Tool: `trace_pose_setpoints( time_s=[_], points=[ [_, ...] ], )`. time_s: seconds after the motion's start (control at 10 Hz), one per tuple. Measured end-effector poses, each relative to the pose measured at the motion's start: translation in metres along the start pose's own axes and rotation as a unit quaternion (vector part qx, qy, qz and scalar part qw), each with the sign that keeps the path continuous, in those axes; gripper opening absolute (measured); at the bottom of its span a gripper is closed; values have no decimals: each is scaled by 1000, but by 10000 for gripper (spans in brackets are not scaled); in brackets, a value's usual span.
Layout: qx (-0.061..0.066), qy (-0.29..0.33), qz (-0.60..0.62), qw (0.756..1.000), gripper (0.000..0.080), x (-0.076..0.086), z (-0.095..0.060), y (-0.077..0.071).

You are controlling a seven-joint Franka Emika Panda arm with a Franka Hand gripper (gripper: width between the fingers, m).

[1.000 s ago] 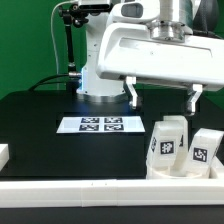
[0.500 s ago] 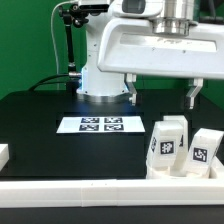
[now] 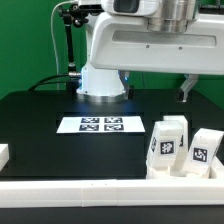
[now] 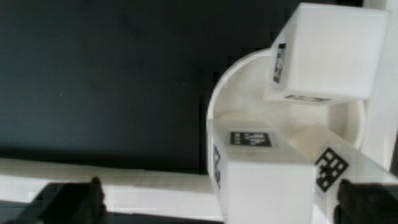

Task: Assemble stool

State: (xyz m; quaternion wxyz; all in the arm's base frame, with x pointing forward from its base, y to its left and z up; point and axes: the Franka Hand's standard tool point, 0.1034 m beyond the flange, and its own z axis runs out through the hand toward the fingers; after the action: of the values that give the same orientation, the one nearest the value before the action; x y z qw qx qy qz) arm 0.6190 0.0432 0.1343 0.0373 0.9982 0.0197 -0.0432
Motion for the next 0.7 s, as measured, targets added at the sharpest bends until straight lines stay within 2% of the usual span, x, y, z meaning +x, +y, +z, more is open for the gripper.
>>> trace_pose_setpoints(
  time_s=[0.1, 0.3, 0.4, 0.5, 0.7],
  points=[
    [-4, 15, -39, 999, 648, 2, 1, 1],
    [1, 5, -125, 992, 648, 1, 2, 3],
    [6, 3, -186, 983, 648, 0, 3, 3],
    [6, 4, -226, 974, 648, 1, 4, 4],
    [-3, 1, -283, 959, 648, 0, 4, 10]
  ],
)
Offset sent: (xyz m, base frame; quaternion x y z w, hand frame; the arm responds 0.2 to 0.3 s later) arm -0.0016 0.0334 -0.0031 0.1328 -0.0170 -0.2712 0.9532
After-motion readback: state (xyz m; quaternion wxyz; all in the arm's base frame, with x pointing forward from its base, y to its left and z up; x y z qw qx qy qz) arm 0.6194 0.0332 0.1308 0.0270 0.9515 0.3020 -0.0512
